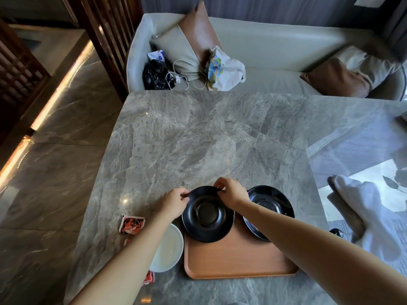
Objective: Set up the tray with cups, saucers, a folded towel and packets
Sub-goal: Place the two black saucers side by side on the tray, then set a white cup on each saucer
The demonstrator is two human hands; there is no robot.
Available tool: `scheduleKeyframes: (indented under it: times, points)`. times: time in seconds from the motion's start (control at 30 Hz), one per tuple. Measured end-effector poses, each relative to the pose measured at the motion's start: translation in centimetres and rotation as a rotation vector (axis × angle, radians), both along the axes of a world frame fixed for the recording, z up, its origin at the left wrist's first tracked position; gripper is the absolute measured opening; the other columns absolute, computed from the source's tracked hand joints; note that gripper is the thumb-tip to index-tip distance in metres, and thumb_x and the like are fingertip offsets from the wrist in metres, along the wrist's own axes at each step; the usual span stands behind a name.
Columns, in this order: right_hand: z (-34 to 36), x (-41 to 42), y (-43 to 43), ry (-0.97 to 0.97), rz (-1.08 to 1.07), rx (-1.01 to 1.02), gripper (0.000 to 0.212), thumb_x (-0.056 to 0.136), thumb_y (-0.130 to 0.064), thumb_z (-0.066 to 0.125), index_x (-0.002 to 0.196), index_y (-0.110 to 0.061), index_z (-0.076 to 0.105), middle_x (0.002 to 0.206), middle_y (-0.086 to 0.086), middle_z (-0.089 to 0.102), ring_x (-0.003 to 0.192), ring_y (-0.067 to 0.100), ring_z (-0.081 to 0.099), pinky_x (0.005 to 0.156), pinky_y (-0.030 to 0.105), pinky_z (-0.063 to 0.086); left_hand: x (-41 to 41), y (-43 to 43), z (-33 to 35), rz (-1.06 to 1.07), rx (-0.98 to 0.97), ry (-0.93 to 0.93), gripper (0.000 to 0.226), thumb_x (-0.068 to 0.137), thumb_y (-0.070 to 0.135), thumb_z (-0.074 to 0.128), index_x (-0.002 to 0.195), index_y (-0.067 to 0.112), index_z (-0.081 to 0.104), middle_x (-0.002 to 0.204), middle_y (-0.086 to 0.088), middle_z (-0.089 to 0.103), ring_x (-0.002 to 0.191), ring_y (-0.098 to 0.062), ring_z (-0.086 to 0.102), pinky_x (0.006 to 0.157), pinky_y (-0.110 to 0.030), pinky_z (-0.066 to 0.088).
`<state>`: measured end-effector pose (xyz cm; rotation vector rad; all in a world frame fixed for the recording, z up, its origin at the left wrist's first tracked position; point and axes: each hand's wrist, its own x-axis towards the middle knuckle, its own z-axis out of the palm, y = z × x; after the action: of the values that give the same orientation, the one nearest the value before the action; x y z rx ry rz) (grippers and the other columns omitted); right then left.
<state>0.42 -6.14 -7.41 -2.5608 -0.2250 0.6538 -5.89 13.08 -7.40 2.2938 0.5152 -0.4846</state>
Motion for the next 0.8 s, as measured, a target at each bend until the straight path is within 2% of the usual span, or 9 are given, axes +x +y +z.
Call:
scheduleKeyframes:
  times: [0.13,0.27,0.43,0.53,0.63,0.73,0.8]
  points:
    - [0.3,0.0,0.1,0.028,0.014,0.028,0.025,0.083,-0.019,0.055,0.107,-0.023,0.060,0.111,0.000,0.066,0.103,0.021,0.058,0.085,0.036,0.047,-0.6,0.0,0.2,-0.047,0.007,0.050,0.033,0.087,0.029,0.057,0.119,0.022,0.057,0.109,-0.009,0.067,0.101,-0.027,0.060,0.080,-0.027,0.042]
    - [0.5,-0.2,0.0,0.047,0.006,0.073,0.028,0.083,-0.017,0.055,0.111,-0.019,0.059,0.116,0.004,0.062,0.103,0.025,0.058,0.091,0.040,0.048,-1.3,0.4,0.8,-0.062,0.005,0.092,0.045,0.089,0.037,0.054,0.129,0.018,0.045,0.116,-0.008,0.062,0.109,-0.027,0.057,0.092,-0.032,0.043]
    - [1.1,-1.1,0.6,-0.042,0.018,0.008,0.028,0.084,-0.022,0.053,0.111,-0.028,0.058,0.123,0.001,0.053,0.118,0.022,0.045,0.098,0.042,0.035,-2.1,0.9,2.1,0.031,-0.057,0.022,0.045,0.088,0.032,0.056,0.128,0.015,0.044,0.111,-0.004,0.066,0.109,-0.023,0.057,0.091,-0.028,0.039]
    - [1.9,-2.2,1.7,-0.102,0.077,0.094,0.029,0.083,-0.016,0.053,0.110,-0.023,0.059,0.116,0.004,0.055,0.113,0.023,0.048,0.094,0.038,0.040,-2.7,1.7,2.9,0.103,-0.075,-0.053,0.037,0.087,0.029,0.057,0.121,0.018,0.051,0.106,0.000,0.069,0.105,-0.021,0.059,0.093,-0.031,0.043]
    - [2.8,-3.3,3.7,-0.052,0.140,0.229,0.027,0.081,-0.008,0.051,0.104,-0.016,0.063,0.107,0.007,0.065,0.100,0.026,0.060,0.083,0.031,0.046,-3.8,2.5,3.3,0.204,-0.118,-0.130,0.030,0.086,0.021,0.058,0.115,0.015,0.057,0.107,-0.006,0.069,0.099,-0.024,0.061,0.095,-0.035,0.046]
    - [3.2,-4.9,5.6,-0.019,0.240,0.247,0.022,0.085,-0.017,0.050,0.101,-0.021,0.065,0.101,0.004,0.070,0.092,0.021,0.063,0.073,0.024,0.041,-5.7,3.4,3.2,0.288,-0.155,-0.191,0.028,0.086,0.013,0.059,0.113,0.007,0.058,0.111,-0.014,0.065,0.094,-0.024,0.060,0.089,-0.032,0.045]
    - [3.0,-6.0,6.5,0.040,0.333,0.256,0.019,0.087,-0.021,0.054,0.104,-0.019,0.063,0.102,0.004,0.070,0.093,0.021,0.063,0.075,0.026,0.043,-7.3,3.8,3.0,0.309,-0.157,-0.194,0.029,0.086,0.013,0.060,0.114,0.006,0.058,0.114,-0.013,0.063,0.093,-0.019,0.058,0.085,-0.026,0.042]
